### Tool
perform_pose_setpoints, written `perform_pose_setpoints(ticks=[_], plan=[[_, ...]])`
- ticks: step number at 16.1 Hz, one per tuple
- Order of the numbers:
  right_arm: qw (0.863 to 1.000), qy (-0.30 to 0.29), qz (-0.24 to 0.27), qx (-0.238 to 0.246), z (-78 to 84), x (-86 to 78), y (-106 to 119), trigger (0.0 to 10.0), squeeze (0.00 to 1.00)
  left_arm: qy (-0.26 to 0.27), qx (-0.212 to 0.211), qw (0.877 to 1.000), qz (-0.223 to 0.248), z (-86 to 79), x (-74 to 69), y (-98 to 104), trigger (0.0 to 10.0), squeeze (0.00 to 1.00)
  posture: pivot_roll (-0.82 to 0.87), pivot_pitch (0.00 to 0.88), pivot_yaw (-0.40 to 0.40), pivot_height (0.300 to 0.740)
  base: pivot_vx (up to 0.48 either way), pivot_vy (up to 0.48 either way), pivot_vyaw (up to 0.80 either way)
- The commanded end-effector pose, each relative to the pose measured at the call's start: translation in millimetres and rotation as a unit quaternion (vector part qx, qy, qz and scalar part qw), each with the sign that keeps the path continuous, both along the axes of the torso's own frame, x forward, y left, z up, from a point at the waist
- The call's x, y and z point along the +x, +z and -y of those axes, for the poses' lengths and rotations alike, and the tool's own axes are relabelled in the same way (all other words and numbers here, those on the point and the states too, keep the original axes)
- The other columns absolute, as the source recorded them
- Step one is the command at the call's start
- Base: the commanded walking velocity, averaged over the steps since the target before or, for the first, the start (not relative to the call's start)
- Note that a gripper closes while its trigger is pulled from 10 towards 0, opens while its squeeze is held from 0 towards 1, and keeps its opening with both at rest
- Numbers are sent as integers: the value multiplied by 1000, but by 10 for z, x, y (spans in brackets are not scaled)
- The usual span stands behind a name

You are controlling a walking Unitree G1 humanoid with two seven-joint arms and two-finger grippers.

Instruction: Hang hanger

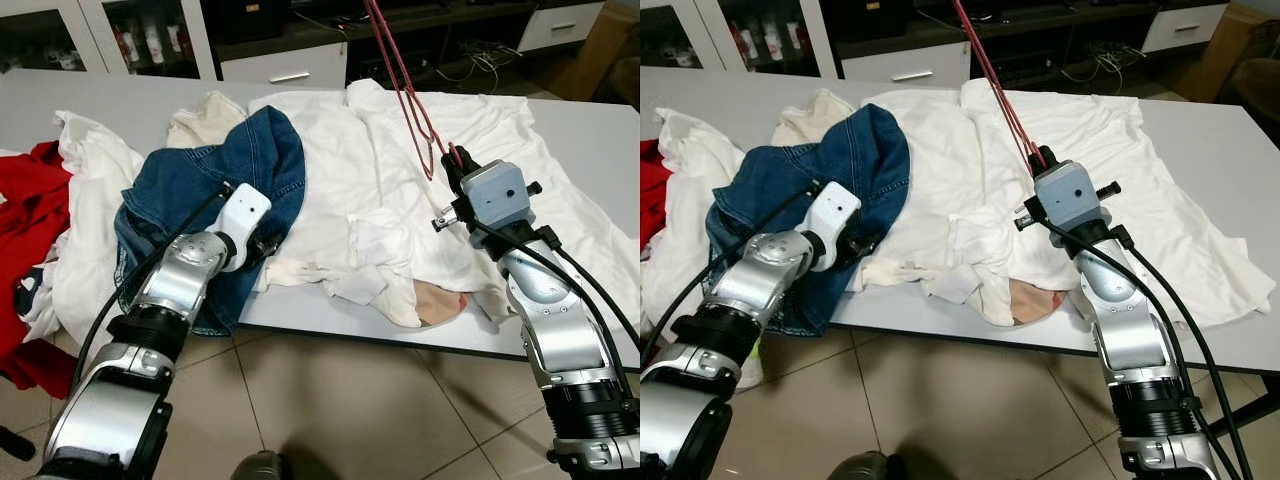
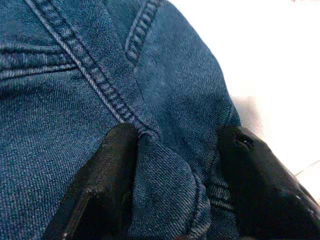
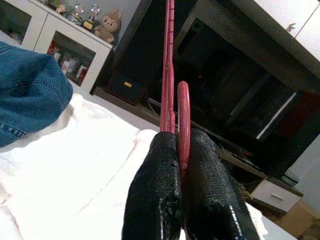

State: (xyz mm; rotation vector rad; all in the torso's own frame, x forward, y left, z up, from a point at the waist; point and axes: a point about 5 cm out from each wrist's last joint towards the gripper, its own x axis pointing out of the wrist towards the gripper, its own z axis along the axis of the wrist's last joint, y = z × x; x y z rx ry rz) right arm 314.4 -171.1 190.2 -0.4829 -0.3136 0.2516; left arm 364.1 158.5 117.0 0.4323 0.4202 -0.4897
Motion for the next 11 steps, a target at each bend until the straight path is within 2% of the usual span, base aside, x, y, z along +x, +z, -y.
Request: perform_pose_setpoints(ticks=[1,2,4,8,11], plan=[[1000,-2,11,0,-2,-13,28,10000,0,-1,22,999,-46,10,-58,-165,10000,0,89,9,69,740,0,0,0],[1000,-3,11,0,0,-13,28,10000,0,0,25,998,-53,8,-63,-183,10000,0,90,10,69,740,0,0,0],[1000,-4,13,0,-1,-13,30,10000,0,11,8,998,-62,3,-63,-205,0,0,89,10,70,740,0,0,0],[1000,-7,15,1,6,-9,35,10000,0,2,-23,999,-33,27,-35,-120,0,0,92,9,69,740,0,0,0],[1000,-6,15,1,5,-4,37,10000,0,-4,-86,995,43,64,41,109,0,0,93,10,65,740,0,0,0]])
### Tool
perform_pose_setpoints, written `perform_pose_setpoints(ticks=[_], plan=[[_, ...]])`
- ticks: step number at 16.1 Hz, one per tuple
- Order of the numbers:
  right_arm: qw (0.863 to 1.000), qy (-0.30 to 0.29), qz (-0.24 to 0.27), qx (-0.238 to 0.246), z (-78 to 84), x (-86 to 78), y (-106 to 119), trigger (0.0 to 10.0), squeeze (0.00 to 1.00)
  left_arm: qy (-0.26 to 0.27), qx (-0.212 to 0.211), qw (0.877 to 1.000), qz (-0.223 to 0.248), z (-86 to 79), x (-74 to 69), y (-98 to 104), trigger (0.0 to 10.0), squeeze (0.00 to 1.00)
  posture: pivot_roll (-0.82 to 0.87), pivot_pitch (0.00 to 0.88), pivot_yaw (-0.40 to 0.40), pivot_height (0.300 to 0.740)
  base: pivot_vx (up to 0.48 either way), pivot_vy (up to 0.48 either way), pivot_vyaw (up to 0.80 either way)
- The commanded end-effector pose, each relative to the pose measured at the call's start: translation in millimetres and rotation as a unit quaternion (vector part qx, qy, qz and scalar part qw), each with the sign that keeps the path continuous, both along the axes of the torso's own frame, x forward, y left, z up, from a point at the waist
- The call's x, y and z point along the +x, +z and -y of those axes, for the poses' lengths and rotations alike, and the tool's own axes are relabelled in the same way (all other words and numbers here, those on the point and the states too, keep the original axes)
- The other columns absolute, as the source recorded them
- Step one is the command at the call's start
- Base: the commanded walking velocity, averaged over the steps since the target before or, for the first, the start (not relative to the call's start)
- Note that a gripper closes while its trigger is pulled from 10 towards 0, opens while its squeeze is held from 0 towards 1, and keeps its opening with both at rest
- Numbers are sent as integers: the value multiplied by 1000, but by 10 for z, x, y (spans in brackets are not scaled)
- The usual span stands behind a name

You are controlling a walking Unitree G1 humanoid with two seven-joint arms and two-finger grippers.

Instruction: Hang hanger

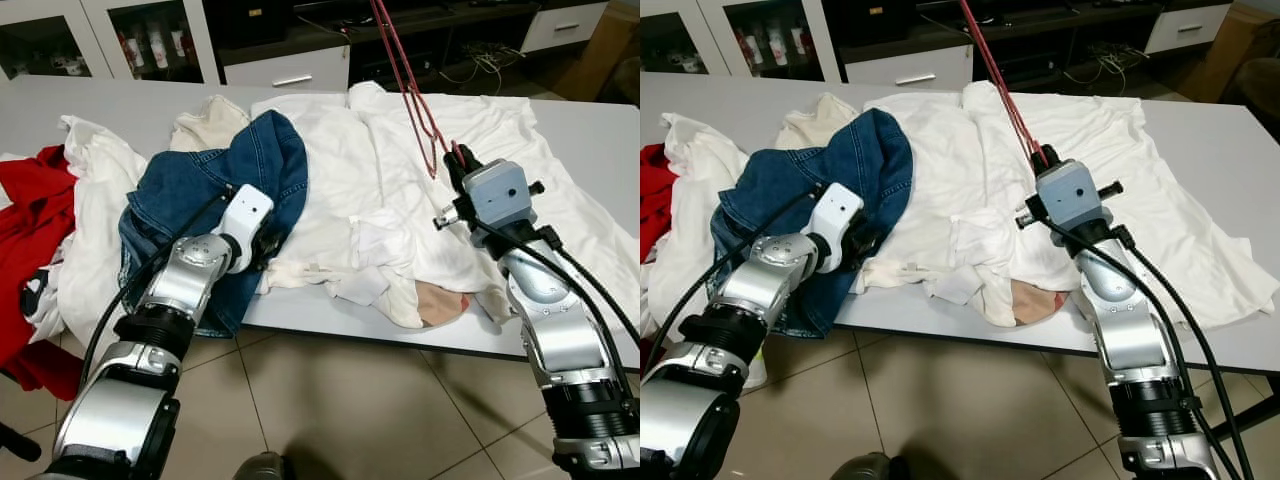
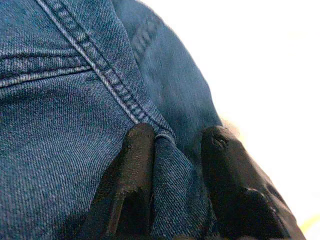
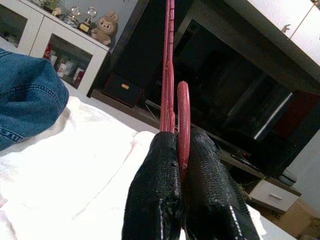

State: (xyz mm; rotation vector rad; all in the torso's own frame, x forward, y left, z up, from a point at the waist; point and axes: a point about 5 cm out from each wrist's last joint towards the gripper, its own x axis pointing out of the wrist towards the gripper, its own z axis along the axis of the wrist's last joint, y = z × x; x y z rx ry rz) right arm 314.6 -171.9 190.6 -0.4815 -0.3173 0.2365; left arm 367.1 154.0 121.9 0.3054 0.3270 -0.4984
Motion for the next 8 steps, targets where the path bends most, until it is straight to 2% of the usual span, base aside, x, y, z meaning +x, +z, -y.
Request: perform_pose_setpoints(ticks=[1,4,5,6,8], plan=[[1000,0,11,-1,-1,-3,33,10000,0,-2,-30,999,30,17,28,115,0,0,93,10,64,740,0,0,0],[1000,-1,12,-2,7,-5,37,10000,0,14,-67,995,80,-44,74,285,0,0,92,10,60,740,0,0,0],[1000,-2,12,-3,15,-5,40,10000,0,14,-104,985,134,-92,94,473,0,0,92,9,57,740,0,0,0],[1000,-2,12,-3,17,-4,42,10000,0,15,-117,981,154,-115,98,542,0,0,92,9,57,740,0,0,0],[1000,0,13,-5,14,4,48,10000,0,42,-172,959,219,-307,102,795,0,0,98,7,50,740,0,0,0]])
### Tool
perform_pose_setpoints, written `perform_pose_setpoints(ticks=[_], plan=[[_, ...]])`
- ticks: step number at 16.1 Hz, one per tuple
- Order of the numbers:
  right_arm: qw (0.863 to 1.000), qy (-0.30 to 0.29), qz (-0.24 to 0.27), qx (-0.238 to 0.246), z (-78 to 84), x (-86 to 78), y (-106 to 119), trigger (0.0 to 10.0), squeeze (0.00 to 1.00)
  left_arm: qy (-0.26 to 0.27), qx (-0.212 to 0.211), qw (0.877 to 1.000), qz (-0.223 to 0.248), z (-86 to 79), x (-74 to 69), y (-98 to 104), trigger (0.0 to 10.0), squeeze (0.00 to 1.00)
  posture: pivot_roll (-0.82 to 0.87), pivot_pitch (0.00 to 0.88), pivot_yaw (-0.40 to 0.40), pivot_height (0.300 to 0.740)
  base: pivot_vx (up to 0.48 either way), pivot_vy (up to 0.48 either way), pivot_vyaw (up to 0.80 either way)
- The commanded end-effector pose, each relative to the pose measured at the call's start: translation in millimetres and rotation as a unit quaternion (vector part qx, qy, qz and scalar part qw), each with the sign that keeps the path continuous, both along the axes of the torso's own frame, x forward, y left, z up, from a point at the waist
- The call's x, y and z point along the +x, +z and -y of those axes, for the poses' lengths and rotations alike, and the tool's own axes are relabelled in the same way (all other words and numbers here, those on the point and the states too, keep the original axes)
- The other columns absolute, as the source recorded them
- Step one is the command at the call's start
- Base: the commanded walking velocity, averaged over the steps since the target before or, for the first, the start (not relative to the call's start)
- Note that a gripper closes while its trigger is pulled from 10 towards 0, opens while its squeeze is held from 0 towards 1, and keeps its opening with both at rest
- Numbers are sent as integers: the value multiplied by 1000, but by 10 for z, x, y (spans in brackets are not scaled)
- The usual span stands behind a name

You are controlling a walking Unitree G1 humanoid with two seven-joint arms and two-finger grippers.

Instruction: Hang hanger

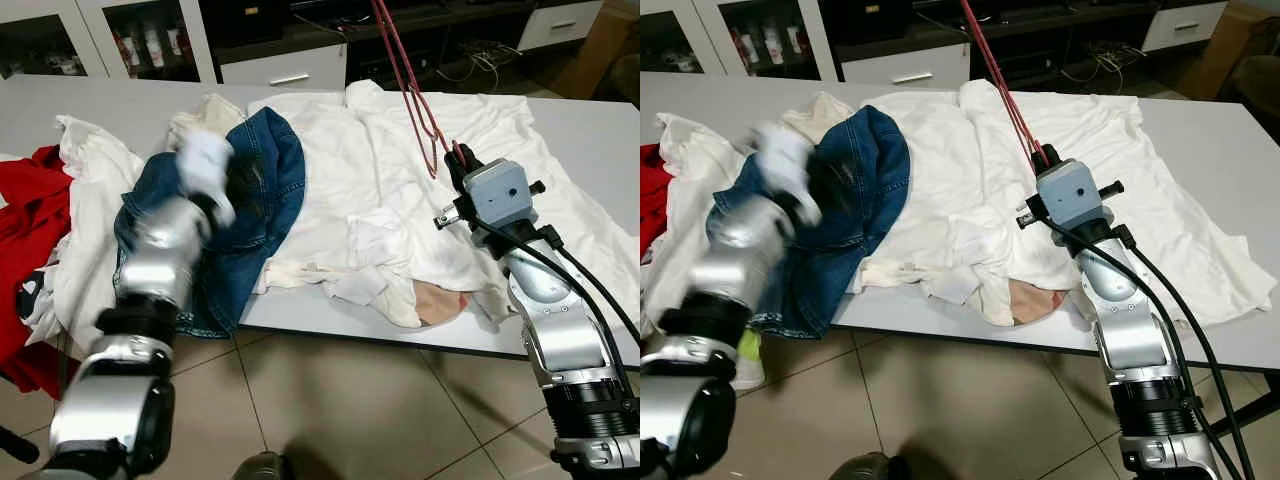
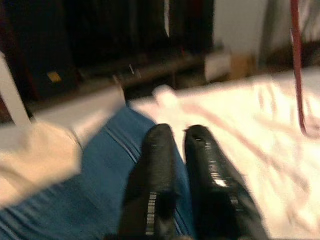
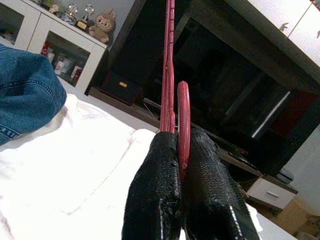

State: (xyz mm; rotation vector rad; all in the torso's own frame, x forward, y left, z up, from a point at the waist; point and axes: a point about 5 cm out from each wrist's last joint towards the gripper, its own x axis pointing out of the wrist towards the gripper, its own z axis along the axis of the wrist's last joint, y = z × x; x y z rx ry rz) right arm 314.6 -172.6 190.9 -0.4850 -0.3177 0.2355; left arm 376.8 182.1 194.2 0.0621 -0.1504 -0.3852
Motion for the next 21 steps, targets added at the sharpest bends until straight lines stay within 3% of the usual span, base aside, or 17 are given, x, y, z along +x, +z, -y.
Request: perform_pose_setpoints(ticks=[1,5,6,7,9,10,11,12,13,17,21], plan=[[1000,1,12,-3,2,8,46,10000,0,10,-21,999,29,-107,-6,130,0,0,98,7,50,740,0,0,0],[1000,3,12,-3,-5,10,43,10000,0,16,-60,997,50,-413,-138,168,0,0,106,9,46,740,0,0,0],[1000,4,10,-3,-7,9,37,10000,0,10,-52,998,30,-464,-184,94,0,0,112,11,44,740,0,0,0],[1000,7,9,-3,-19,15,32,10000,0,-15,-25,1000,4,-415,-232,-27,0,0,120,13,40,740,0,0,0],[1000,10,8,-4,-37,25,33,10000,0,-26,-11,1000,2,-325,-238,-74,0,0,122,13,39,740,0,0,0],[1000,12,8,-4,-46,31,35,10000,0,-32,-3,999,6,-270,-239,-91,3686,0,125,14,37,740,0,0,0],[1000,13,9,-3,-54,33,37,10000,0,-39,1,999,3,-225,-239,-119,9725,0,125,14,37,740,0,0,0],[1000,14,9,-3,-56,33,38,10000,0,-41,5,999,2,-210,-240,-130,9725,0,125,14,37,740,0,0,0],[1000,14,9,-3,-57,29,35,10000,0,-49,24,998,-1,-175,-252,-164,10000,1000,115,13,37,740,0,0,0],[1000,12,8,-2,-52,11,16,10000,0,-98,46,994,2,-13,-290,-225,10000,1000,110,13,40,740,0,0,0],[1000,11,8,-1,-57,18,16,10000,0,-82,64,995,0,29,-248,-263,10000,1000,109,11,44,740,0,0,0]])
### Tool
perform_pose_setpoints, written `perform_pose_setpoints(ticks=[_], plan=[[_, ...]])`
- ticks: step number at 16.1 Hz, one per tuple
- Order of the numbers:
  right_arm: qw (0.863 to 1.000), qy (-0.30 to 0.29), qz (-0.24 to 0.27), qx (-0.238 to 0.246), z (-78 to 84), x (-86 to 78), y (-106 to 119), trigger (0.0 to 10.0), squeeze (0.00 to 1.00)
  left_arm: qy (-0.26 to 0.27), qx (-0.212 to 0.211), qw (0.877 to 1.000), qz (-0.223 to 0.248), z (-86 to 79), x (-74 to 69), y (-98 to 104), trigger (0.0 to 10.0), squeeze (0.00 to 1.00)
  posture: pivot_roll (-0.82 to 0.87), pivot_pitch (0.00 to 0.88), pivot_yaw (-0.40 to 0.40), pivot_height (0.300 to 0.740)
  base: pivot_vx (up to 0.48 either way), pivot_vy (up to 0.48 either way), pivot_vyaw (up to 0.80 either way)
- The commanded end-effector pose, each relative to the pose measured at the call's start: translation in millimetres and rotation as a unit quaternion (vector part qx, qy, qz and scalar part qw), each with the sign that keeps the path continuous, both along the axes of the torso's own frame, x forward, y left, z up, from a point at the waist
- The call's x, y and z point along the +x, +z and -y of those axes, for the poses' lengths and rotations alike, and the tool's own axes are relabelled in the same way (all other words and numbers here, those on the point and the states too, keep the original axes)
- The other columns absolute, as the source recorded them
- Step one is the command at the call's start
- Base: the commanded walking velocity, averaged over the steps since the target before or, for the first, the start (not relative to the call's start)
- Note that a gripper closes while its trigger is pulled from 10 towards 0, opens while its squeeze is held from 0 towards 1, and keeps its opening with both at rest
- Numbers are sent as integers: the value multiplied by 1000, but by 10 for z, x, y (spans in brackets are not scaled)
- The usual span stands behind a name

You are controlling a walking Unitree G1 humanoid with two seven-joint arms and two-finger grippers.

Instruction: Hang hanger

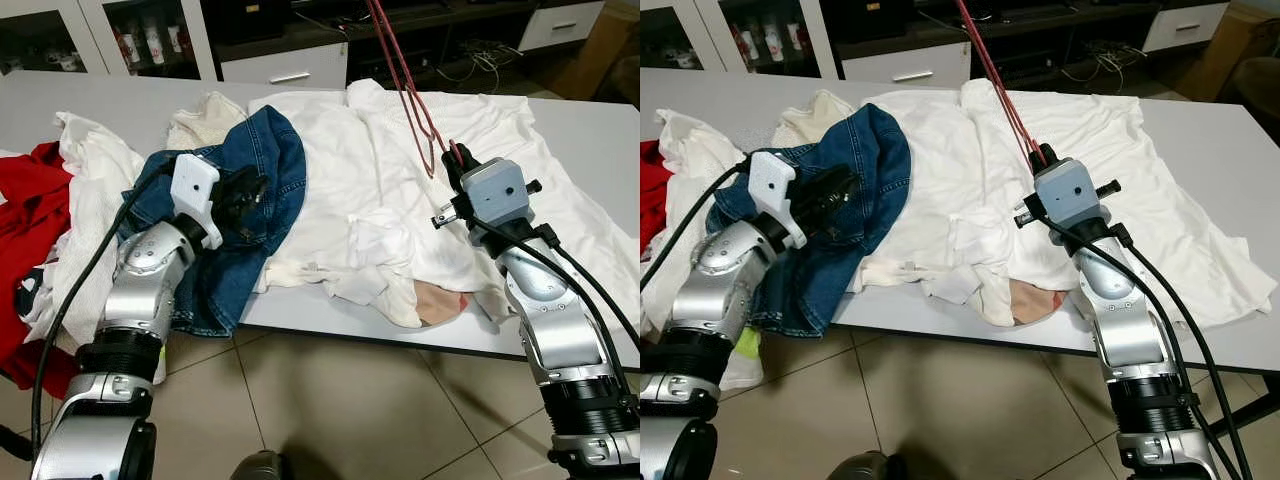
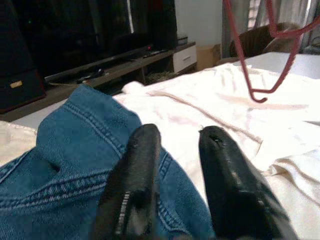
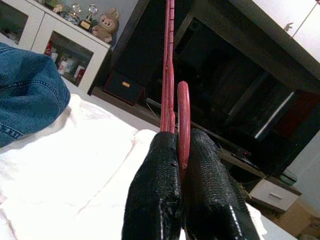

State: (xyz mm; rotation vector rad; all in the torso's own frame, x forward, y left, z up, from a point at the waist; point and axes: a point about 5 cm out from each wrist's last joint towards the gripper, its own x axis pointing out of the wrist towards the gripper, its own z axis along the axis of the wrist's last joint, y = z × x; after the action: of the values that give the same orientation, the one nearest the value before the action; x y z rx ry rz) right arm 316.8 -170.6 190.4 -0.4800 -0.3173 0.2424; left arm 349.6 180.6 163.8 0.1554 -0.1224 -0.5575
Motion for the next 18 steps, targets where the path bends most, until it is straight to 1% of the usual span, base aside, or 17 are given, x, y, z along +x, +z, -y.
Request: perform_pose_setpoints(ticks=[1,3,6,9,11,15,16,18], plan=[[1000,8,9,-2,-36,-4,21,10000,0,4,9,1000,8,13,28,40,10000,1000,109,11,44,740,0,0,0],[1000,7,9,-2,-34,-4,19,10000,0,34,20,999,7,-36,68,30,10000,1000,109,10,46,740,0,0,0],[1000,5,10,-3,-30,-5,21,10000,0,54,42,998,5,-63,111,27,10000,1000,107,8,48,740,0,0,0],[1000,4,11,-4,-25,-2,28,10000,0,68,64,996,-4,-20,172,-8,10000,1000,104,7,49,740,0,0,0],[1000,4,12,-4,-24,0,32,10000,0,88,81,993,-12,4,229,-24,10000,1000,99,4,53,740,0,0,0],[1000,2,12,-4,-21,-2,29,10000,0,114,99,988,-24,47,302,-50,10000,1000,96,3,57,740,0,0,0],[1000,1,13,-3,-20,-3,28,10000,0,129,105,986,-24,56,327,-51,10000,1000,94,2,60,740,0,0,0],[1000,0,13,-2,-17,-6,27,10000,0,142,103,984,-27,72,357,-43,10000,1000,93,2,63,740,0,0,0]])
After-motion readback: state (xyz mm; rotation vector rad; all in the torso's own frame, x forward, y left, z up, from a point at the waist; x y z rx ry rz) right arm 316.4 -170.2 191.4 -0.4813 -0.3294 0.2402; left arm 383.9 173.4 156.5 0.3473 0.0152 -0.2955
